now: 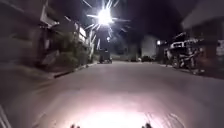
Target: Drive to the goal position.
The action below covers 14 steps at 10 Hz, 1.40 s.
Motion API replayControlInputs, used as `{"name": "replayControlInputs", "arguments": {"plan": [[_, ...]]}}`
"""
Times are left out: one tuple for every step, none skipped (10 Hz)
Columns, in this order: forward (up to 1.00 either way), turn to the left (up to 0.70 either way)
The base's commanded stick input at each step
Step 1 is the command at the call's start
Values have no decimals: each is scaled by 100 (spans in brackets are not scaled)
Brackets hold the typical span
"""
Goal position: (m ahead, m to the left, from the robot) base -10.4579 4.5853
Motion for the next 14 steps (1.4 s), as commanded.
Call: {"name": "replayControlInputs", "arguments": {"plan": [[85,0],[85,-3],[85,-34],[85,-34],[85,-34],[85,-34],[85,-13],[85,0],[85,0],[85,0],[85,0],[85,0],[85,0],[85,0]]}}
